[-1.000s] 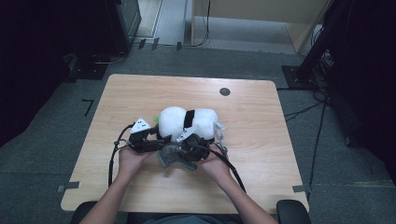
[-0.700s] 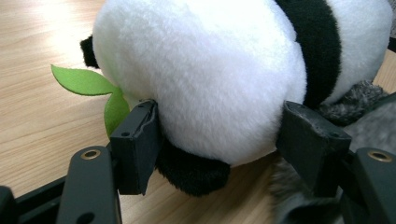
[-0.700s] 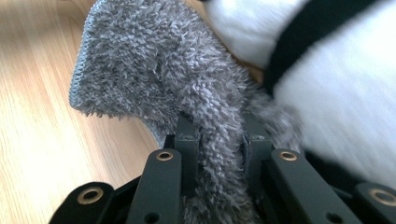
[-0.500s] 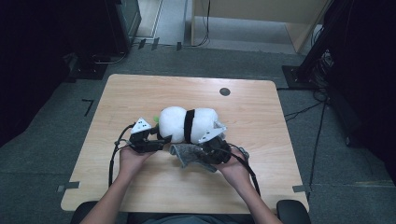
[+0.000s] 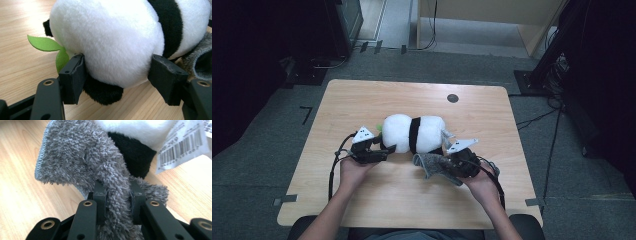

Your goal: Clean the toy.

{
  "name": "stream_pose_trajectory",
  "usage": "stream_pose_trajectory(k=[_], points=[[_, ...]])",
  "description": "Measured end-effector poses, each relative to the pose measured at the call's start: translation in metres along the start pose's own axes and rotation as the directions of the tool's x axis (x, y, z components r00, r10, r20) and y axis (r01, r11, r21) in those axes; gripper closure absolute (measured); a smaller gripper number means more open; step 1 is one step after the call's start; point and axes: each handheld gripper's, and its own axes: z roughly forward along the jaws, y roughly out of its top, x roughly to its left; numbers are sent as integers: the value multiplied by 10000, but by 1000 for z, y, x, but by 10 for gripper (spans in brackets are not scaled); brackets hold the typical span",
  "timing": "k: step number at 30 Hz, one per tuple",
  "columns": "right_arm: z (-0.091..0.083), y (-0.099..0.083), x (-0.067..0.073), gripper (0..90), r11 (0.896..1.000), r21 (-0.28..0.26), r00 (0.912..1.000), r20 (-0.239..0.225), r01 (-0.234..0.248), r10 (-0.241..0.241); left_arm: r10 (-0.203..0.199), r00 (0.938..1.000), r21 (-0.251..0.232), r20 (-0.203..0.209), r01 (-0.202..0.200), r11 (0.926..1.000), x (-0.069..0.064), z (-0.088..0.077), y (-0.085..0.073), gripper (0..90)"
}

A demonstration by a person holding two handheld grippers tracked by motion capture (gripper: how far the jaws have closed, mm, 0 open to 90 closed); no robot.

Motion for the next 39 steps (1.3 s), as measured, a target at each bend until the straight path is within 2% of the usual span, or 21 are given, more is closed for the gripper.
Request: stream_pose_trajectory(k=[4, 9, 13, 17, 25, 30, 34, 39], points=[[4, 4, 8, 751, 9994, 65, 9989, -331, 331, -329, -5, 10000, 7, -3, 5, 10000, 0, 0, 0, 313], [13, 17, 27, 751, 9961, 64, 9937, -708, 878, -871, -27, 10000, -10, -2, 27, 10000, 2, -1, 0, 313], [28, 29, 42, 751, 9897, 198, 9864, -876, 1415, -1393, -23, 10000, -2, -18, 23, 10000, 1, -1, 0, 312], [43, 41, 52, 751, 9859, 221, 9809, -1066, 1660, -1628, -41, 10000, -20, -21, 41, 10000, 1, -1, 0, 313], [65, 65, 57, 751, 9894, 110, 9844, -1021, 1450, -1432, -53, 10000, -29, -15, 53, 10000, 1, -1, 0, 313], [70, 71, 52, 752, 9909, -42, 9871, -882, 1342, -1340, -34, 10000, -15, -16, 33, 10000, 1, -1, 0, 313], [67, 68, 47, 752, 9926, -78, 9893, -810, 1215, -1217, -32, 10000, -21, -9, 32, 10000, 1, -1, 0, 313], [56, 61, 40, 751, 9943, -231, 9913, -783, 1042, -1057, -12, 10000, -43, -9, 12, 10000, 1, 0, 0, 313]])
